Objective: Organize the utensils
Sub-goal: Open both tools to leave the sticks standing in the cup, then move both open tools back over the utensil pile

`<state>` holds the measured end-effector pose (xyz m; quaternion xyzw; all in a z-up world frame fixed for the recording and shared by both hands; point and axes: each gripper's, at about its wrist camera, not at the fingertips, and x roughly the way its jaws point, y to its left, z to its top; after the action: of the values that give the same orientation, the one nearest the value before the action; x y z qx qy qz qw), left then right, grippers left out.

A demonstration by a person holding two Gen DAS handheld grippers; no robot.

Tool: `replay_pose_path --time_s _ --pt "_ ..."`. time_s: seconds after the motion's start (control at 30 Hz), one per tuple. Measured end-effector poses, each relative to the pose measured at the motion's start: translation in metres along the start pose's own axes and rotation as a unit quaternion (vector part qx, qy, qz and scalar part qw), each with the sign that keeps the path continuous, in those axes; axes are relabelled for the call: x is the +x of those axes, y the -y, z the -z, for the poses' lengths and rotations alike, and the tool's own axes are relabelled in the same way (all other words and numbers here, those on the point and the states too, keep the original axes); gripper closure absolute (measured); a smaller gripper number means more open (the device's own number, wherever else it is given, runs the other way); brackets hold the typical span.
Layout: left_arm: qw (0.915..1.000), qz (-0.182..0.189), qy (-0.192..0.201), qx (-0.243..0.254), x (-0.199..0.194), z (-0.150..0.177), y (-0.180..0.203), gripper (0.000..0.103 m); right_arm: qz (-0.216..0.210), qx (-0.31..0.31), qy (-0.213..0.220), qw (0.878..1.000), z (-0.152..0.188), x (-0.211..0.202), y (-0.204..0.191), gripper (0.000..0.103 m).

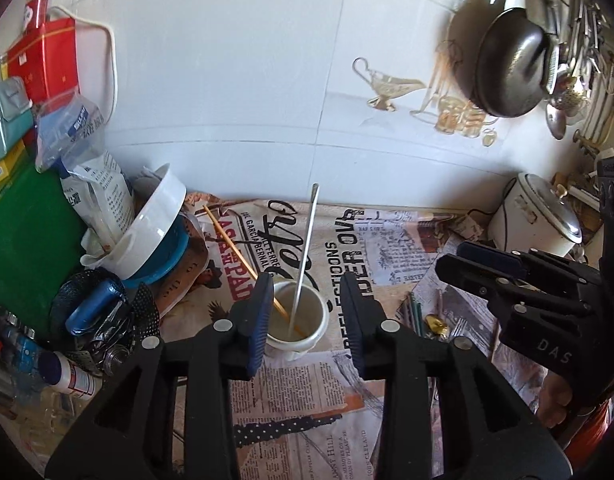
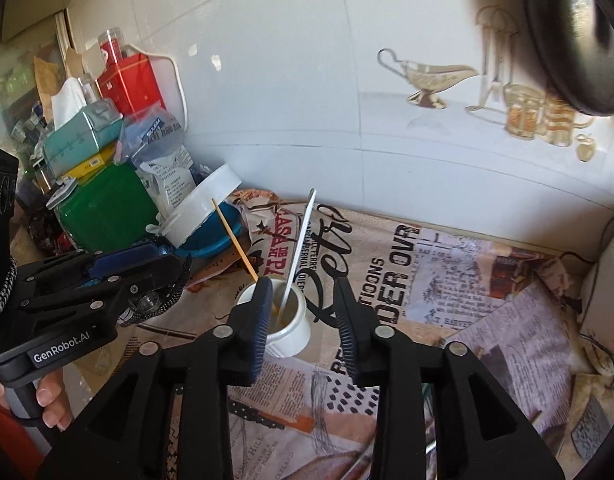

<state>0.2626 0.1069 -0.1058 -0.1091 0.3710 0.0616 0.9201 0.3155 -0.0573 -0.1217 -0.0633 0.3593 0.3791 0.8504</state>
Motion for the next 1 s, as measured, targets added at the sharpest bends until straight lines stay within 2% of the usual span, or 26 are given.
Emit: replay_pose_path --time_s 0.1,0.27,0.33,0.4,0.5,0.6,0.77,1.0 --pt "0.9999 0.005 0.009 0.01 -0.012 0.004 0.01 0.061 0.016 0.004 0.011 1.0 0.008 -0.018 0.005 0.062" --pt "0.9995 0.015 0.01 0.025 -0.019 0.015 0.031 0.052 0.046 0.024 0.012 0.999 0.026 -0.041 0.022 0.059" --pt "0.9992 0.019 0.004 0.036 -0.017 0.021 0.041 0.047 0.061 0.036 0.008 0.997 0.036 -0.048 0.032 0.057" --pt "0.9986 0.024 -0.007 0.047 -0.011 0.028 0.052 0.046 0.081 0.052 0.001 0.995 0.048 -0.053 0.046 0.052" --pt "0.9973 0.037 -0.026 0.057 0.001 0.038 0.068 0.046 0.11 0.082 -0.014 0.99 0.067 -0.059 0.07 0.051" --pt "0.9956 0.044 -0.048 0.068 0.018 0.051 0.084 0.045 0.143 0.116 -0.037 0.982 0.089 -0.06 0.097 0.051" --pt "0.9916 0.055 -0.084 0.082 0.045 0.067 0.106 0.045 0.195 0.175 -0.08 0.962 0.13 -0.06 0.147 0.051" --pt "0.985 0.056 -0.143 0.078 0.087 0.092 0.123 0.045 0.223 0.25 -0.126 0.934 0.171 -0.047 0.197 0.051"
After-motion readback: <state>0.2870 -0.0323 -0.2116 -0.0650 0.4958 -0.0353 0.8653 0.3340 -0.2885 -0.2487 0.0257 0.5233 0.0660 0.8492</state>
